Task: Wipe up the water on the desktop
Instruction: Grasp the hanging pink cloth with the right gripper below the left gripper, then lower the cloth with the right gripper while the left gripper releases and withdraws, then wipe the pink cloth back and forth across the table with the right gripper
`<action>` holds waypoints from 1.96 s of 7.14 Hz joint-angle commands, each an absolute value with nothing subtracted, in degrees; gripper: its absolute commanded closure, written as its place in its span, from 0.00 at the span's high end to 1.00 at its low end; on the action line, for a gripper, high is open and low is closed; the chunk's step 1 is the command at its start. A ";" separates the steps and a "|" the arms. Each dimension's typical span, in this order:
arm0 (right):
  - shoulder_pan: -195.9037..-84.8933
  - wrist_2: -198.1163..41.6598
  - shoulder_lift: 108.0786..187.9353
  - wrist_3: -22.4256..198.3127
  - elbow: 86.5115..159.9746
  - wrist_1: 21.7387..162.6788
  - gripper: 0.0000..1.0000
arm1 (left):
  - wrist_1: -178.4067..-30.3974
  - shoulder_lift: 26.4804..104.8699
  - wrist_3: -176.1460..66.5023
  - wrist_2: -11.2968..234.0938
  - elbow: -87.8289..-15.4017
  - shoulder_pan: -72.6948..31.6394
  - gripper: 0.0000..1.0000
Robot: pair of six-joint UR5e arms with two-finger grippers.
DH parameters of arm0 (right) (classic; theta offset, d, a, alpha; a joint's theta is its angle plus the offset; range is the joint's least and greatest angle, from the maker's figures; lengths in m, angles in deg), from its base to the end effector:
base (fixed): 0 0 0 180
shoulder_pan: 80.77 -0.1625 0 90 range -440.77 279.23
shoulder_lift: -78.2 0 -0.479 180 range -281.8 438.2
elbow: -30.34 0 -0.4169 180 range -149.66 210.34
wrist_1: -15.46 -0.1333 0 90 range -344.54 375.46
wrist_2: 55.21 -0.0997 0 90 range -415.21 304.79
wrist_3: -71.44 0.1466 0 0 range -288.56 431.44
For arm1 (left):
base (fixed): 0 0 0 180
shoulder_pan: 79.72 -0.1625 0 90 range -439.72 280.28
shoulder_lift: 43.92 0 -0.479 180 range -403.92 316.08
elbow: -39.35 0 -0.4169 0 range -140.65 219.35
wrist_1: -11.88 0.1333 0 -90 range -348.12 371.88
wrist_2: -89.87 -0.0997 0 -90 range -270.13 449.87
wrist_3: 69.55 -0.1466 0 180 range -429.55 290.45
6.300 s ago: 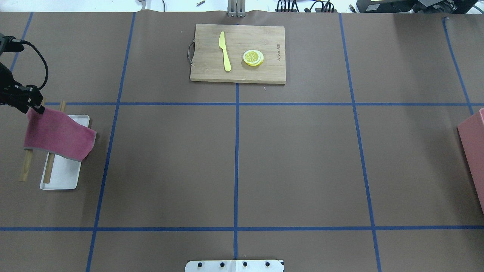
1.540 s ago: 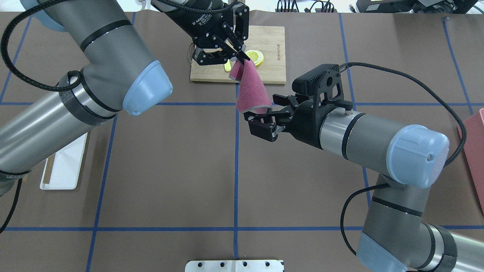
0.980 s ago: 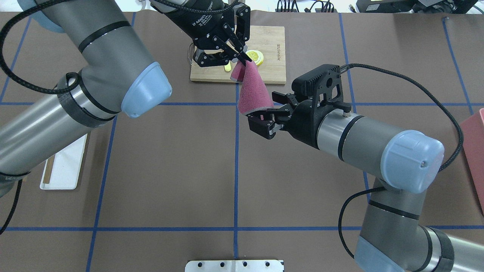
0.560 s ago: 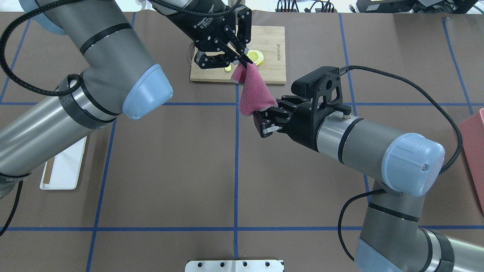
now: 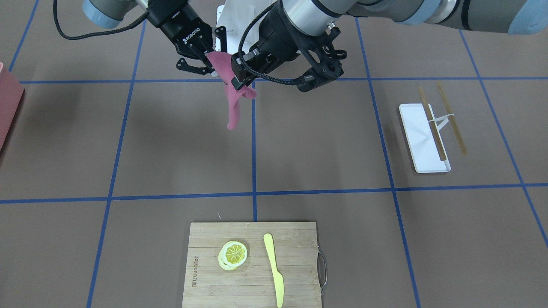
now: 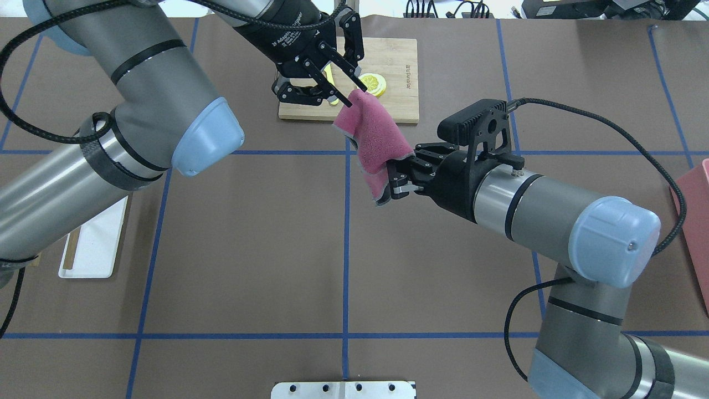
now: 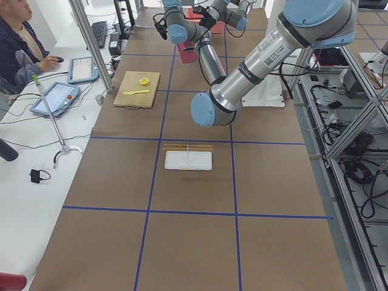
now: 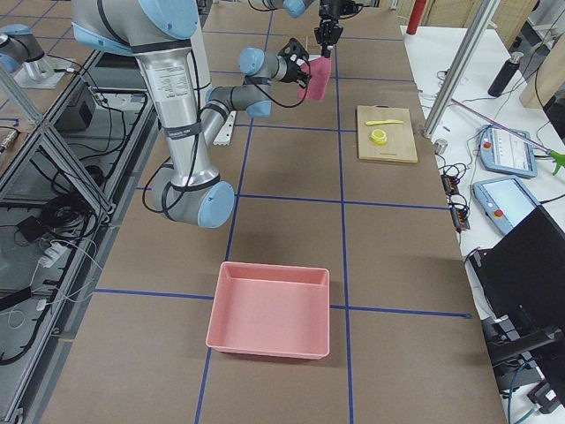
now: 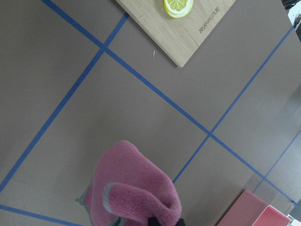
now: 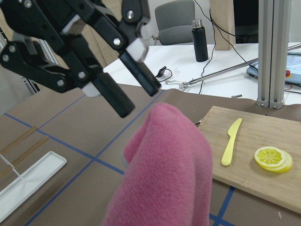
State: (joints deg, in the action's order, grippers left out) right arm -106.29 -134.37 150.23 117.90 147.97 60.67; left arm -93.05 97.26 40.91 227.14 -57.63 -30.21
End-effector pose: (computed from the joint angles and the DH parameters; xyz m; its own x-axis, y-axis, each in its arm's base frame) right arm -0.4566 -0.3962 0.2196 0.4039 -0.5569 0.7258 -0.4340 0.5817 0.6879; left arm 0.4463 -0.5622 0.0422 0.1561 -0.5481 -0.8217 0.1220 0.8362 -0.5346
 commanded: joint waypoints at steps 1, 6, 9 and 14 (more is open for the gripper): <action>-106.78 -134.57 155.60 118.02 147.15 61.07 0.00 | -93.15 91.91 35.16 227.15 -60.64 -26.57 0.97; -103.51 -143.31 161.48 127.51 139.14 65.47 0.00 | -92.98 86.51 30.47 227.06 -64.53 -23.21 0.98; -117.02 -165.54 171.41 125.25 139.05 65.74 0.00 | -92.98 85.81 30.56 226.71 -65.24 -23.21 0.98; -123.24 -175.98 179.37 116.61 139.50 66.09 0.00 | -95.33 84.76 30.38 226.62 -65.68 -23.56 0.98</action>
